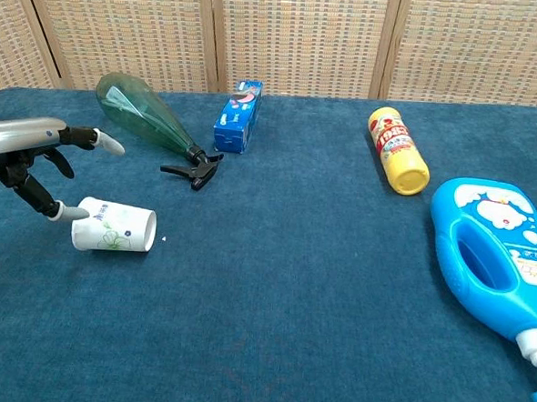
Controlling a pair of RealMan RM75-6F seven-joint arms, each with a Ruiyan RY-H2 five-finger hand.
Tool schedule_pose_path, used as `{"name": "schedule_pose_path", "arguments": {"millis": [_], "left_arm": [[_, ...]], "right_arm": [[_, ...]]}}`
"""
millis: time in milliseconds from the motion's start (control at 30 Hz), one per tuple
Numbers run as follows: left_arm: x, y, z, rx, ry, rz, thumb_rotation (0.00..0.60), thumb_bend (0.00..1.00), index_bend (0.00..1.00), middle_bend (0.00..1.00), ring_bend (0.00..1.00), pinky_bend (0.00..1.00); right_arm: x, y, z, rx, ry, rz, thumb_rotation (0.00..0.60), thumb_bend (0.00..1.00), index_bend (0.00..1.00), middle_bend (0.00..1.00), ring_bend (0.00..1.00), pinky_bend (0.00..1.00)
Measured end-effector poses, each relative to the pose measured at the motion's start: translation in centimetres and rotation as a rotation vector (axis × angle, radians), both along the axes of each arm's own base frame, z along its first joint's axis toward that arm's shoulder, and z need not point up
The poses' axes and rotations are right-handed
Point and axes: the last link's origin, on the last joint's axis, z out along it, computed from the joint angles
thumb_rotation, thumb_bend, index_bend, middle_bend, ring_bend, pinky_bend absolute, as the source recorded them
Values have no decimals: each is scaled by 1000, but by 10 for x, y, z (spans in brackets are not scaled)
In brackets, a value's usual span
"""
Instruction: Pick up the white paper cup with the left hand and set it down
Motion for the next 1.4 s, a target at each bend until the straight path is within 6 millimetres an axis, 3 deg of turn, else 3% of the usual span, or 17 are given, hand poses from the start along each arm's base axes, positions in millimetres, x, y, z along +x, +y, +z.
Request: {"name": "schedule_pose_path", "arguments": {"millis": [333,800,1400], "left_arm": [[23,0,7,-66,92,11,600,276,157,17,46,230],[84,9,-6,-125,345,-81,600,249,131,12,46,237],[87,7,-29,-194,500,-60,600,251,123,12,46,239]], "right_arm": [[-1,-1,2,-3,-12,-4,600,0,0,0,0,0],[-2,-1,8,-14,-51,-4,600,0,0,0,0,0],[-3,-1,13,-29,-83,0,600,13,0,0,0,0]]}}
